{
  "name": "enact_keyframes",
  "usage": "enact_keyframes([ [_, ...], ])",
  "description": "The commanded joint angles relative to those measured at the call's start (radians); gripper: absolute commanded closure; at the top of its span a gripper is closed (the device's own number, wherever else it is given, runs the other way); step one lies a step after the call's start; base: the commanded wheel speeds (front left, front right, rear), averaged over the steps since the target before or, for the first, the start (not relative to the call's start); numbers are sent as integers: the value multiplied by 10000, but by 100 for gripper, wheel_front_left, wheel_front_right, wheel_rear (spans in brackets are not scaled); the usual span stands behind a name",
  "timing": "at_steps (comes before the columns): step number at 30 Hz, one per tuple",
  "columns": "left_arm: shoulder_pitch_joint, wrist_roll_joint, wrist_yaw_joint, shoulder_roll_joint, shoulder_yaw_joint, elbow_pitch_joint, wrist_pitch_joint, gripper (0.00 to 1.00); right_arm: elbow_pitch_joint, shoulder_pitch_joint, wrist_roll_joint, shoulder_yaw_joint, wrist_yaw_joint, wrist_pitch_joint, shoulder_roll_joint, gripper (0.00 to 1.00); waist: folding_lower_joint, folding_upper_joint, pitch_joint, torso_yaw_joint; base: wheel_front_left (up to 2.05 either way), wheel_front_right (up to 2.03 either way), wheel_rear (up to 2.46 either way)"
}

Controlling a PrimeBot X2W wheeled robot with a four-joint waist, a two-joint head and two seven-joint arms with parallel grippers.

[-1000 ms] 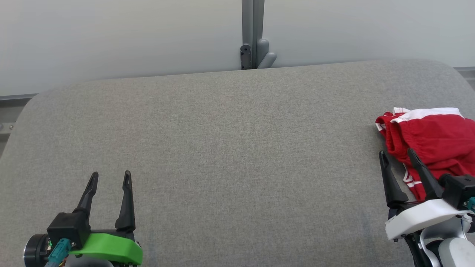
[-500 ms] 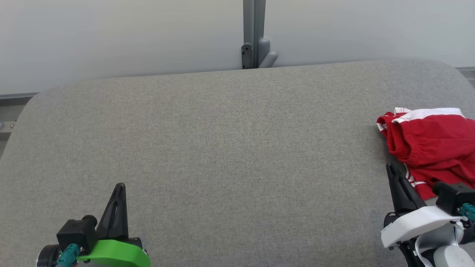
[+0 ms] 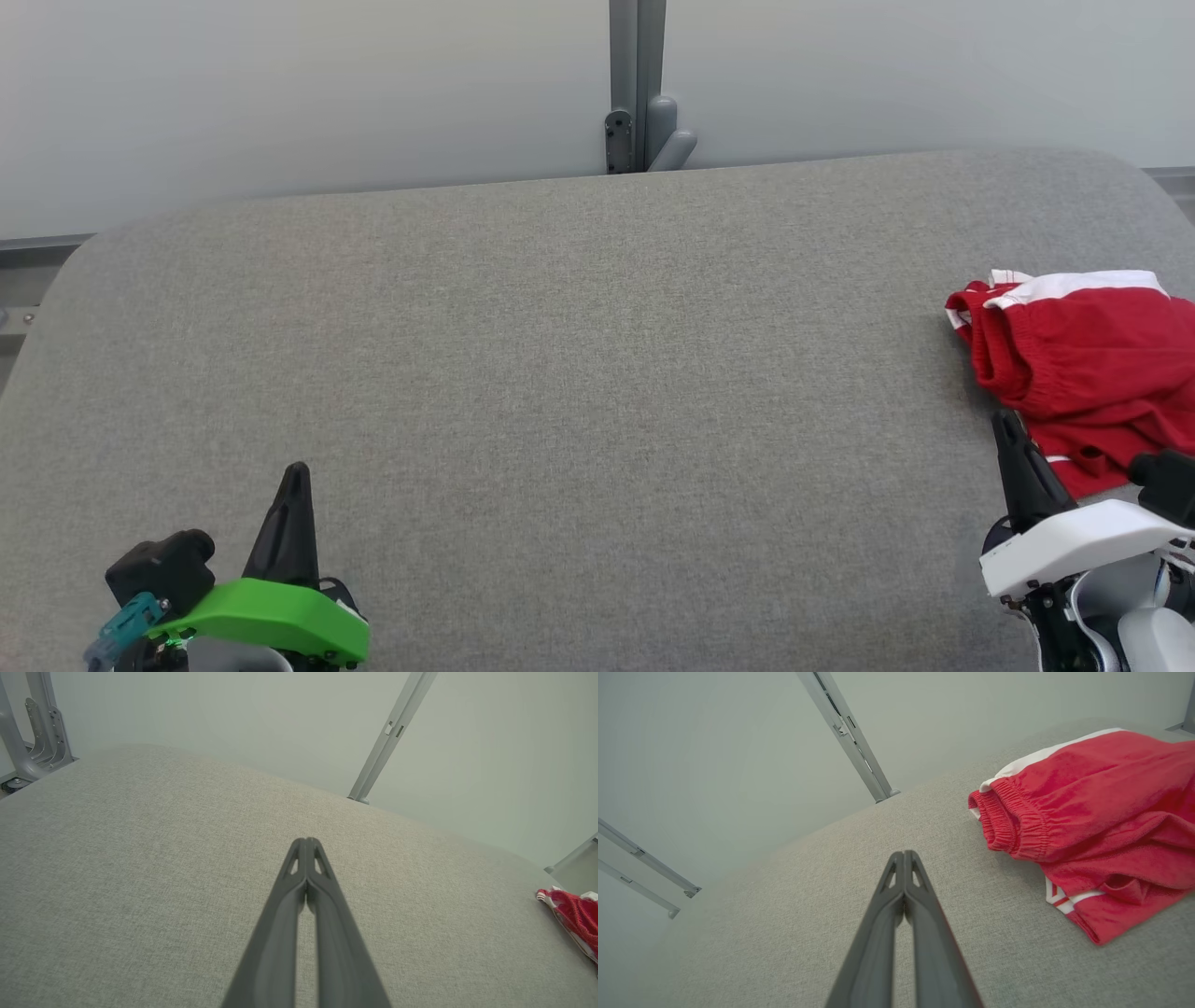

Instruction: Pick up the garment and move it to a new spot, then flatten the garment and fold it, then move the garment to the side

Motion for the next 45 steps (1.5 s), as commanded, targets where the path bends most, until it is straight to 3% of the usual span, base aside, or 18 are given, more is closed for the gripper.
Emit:
enact_keyframes([
  [1, -369, -366, -121, -4, 187, -17, 32, 100, -40, -349, 399, -146, 0, 90, -43, 100, 0, 0, 0, -2, 0, 0, 0],
  [45, -1210, -4939, -1604, -1308, 1404, 1256, 611, 100, 1284, -1273, 5373, -1380, 0, 1486, 431, 100, 0, 0, 6, -77, 0, 0, 0],
])
